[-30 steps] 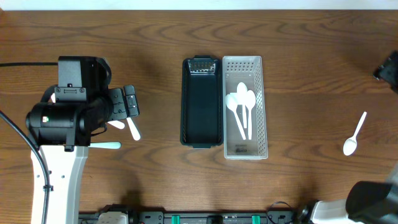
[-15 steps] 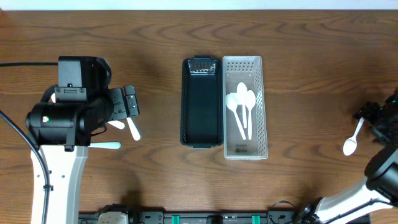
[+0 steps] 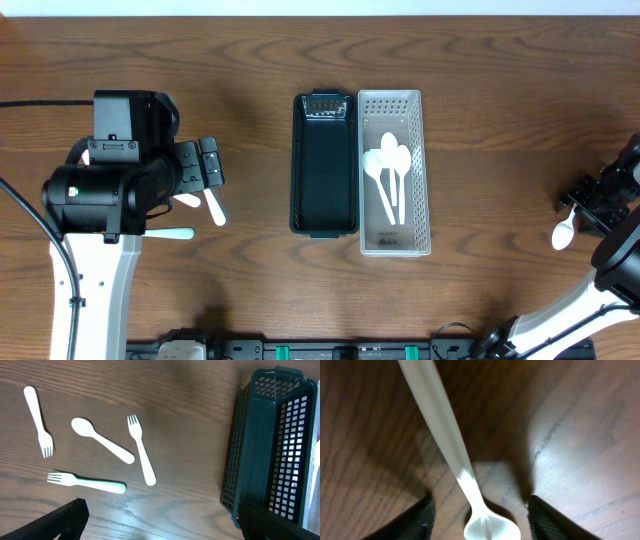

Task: Pack container
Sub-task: 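Grasp the last white spoon with the right gripper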

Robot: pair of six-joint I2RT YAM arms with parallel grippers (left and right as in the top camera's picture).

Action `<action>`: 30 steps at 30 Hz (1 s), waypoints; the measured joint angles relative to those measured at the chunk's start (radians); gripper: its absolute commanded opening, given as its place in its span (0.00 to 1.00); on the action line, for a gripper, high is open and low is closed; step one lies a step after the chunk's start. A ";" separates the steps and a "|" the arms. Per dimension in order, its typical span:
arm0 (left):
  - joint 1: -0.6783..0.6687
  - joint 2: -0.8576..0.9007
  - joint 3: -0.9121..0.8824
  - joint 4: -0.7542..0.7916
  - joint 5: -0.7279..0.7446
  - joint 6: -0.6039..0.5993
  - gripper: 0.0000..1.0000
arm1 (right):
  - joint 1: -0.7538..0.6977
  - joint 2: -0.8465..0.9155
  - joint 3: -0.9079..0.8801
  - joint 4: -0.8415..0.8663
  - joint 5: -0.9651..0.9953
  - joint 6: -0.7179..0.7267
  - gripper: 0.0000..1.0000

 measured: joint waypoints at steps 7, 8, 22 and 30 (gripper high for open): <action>0.000 0.000 0.000 0.000 0.000 0.000 0.98 | 0.000 0.000 -0.008 0.026 -0.008 -0.006 0.21; 0.000 0.000 0.000 0.000 0.000 0.000 0.98 | 0.001 0.000 -0.008 0.030 -0.010 -0.005 0.19; 0.000 0.000 0.000 0.000 0.000 0.000 0.98 | 0.034 -0.011 0.001 -0.024 -0.066 -0.005 0.02; 0.000 0.000 0.000 0.000 0.000 0.000 0.98 | 0.289 -0.243 0.204 -0.101 -0.089 -0.006 0.04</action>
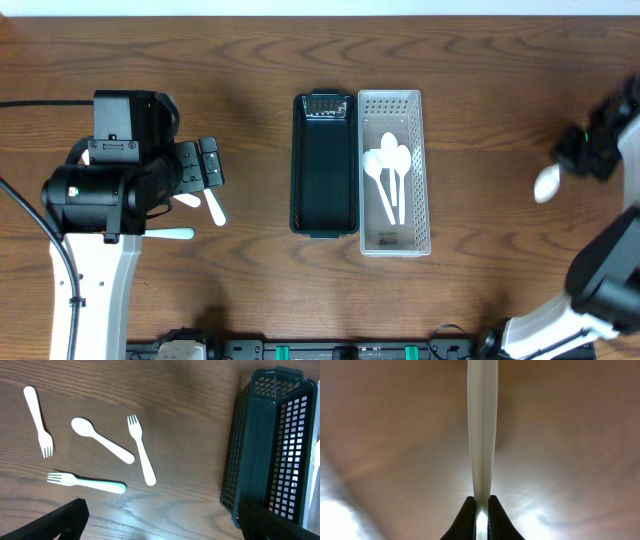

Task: Pack container
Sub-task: 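Grasp the last white spoon with the right gripper, then lower the spoon into the white basket and open the gripper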

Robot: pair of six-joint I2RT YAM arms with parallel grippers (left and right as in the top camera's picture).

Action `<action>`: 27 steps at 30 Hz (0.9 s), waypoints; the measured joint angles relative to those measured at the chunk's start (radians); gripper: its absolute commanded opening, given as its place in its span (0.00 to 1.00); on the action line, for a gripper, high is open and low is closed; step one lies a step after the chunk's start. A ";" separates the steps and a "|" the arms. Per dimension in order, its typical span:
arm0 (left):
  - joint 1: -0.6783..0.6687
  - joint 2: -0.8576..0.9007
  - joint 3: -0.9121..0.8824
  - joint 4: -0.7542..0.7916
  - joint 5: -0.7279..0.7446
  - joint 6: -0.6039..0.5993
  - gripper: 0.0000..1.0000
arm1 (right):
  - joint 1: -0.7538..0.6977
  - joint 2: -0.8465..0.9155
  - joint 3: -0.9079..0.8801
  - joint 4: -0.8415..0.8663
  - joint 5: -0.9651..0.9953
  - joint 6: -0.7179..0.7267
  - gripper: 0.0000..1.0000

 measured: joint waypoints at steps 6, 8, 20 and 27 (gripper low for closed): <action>0.000 0.000 0.000 0.000 0.000 0.000 0.98 | 0.331 -0.178 0.071 0.008 -0.020 0.045 0.04; 0.000 0.000 0.000 0.000 0.000 0.000 0.98 | 0.422 -0.171 0.066 0.009 -0.024 0.069 0.04; 0.000 0.000 0.000 0.000 0.000 0.000 0.98 | 0.731 0.158 0.017 0.026 0.001 0.135 0.07; 0.000 0.000 0.000 0.000 0.000 0.000 0.98 | 0.761 0.222 0.005 0.052 0.004 0.144 0.25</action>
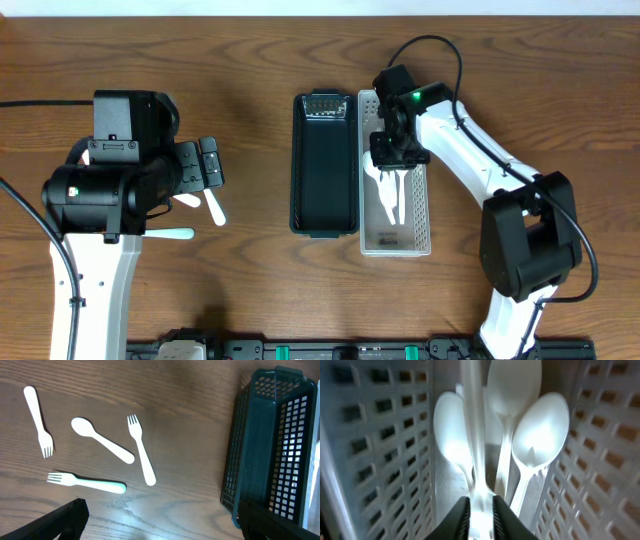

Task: Pack container
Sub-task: 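Lower the spoon into the white basket and open the gripper, then reach the left gripper down to a white fork and grasp it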

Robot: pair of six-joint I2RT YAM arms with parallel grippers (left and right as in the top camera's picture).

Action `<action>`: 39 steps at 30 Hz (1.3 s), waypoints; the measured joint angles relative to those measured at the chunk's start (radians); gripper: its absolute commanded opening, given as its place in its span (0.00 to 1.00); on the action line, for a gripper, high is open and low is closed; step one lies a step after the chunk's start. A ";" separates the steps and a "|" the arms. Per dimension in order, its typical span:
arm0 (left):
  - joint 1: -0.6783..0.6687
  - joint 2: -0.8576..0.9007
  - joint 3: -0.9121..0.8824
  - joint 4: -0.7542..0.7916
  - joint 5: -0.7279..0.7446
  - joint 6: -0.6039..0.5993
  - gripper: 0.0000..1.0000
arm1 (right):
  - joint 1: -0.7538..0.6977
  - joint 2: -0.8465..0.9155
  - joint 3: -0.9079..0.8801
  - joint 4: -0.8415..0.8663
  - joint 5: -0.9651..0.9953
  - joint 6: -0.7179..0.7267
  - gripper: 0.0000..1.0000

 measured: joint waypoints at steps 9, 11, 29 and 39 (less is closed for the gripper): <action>0.000 0.000 0.000 0.001 0.000 0.001 0.98 | -0.028 -0.011 0.131 -0.076 0.004 -0.071 0.39; 0.001 0.000 0.000 0.003 0.000 0.001 0.98 | -0.059 -0.031 0.225 -0.127 0.011 -0.096 0.45; 0.112 0.437 -0.003 0.172 0.000 -0.038 0.98 | -0.472 -0.337 0.560 -0.392 0.081 -0.247 0.62; 0.112 0.695 -0.021 0.264 0.004 -0.045 0.98 | -0.473 -0.322 0.553 -0.409 0.082 -0.272 0.64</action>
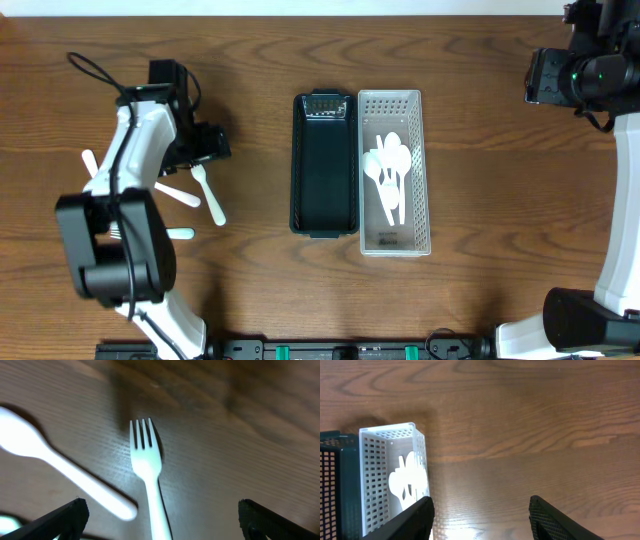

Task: Pack container
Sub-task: 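Reach the left gripper down to a white fork and grasp it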

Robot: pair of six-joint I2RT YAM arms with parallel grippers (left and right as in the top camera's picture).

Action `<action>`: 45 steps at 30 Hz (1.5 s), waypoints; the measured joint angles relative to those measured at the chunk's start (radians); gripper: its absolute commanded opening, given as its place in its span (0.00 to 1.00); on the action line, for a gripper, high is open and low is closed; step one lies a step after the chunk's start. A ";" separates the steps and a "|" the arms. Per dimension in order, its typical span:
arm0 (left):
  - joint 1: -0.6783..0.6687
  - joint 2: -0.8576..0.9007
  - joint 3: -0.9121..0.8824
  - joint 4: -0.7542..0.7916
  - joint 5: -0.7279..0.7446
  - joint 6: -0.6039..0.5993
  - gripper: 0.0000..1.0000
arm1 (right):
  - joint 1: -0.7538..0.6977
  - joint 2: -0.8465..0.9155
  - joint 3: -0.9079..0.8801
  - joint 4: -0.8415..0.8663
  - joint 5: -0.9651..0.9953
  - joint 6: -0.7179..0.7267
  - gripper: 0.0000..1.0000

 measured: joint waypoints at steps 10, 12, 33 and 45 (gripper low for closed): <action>0.018 0.106 -0.008 0.053 0.022 -0.030 0.98 | 0.000 0.000 0.000 -0.014 0.026 -0.010 0.64; 0.031 0.107 -0.023 0.071 0.040 -0.031 0.98 | 0.000 0.000 0.000 -0.015 0.029 -0.010 0.64; 0.050 0.100 -0.090 0.126 0.051 -0.027 0.68 | -0.001 0.000 0.000 -0.030 0.034 -0.010 0.64; 0.053 0.098 -0.092 0.147 0.052 -0.027 0.27 | -0.001 0.000 0.000 -0.033 0.035 -0.010 0.64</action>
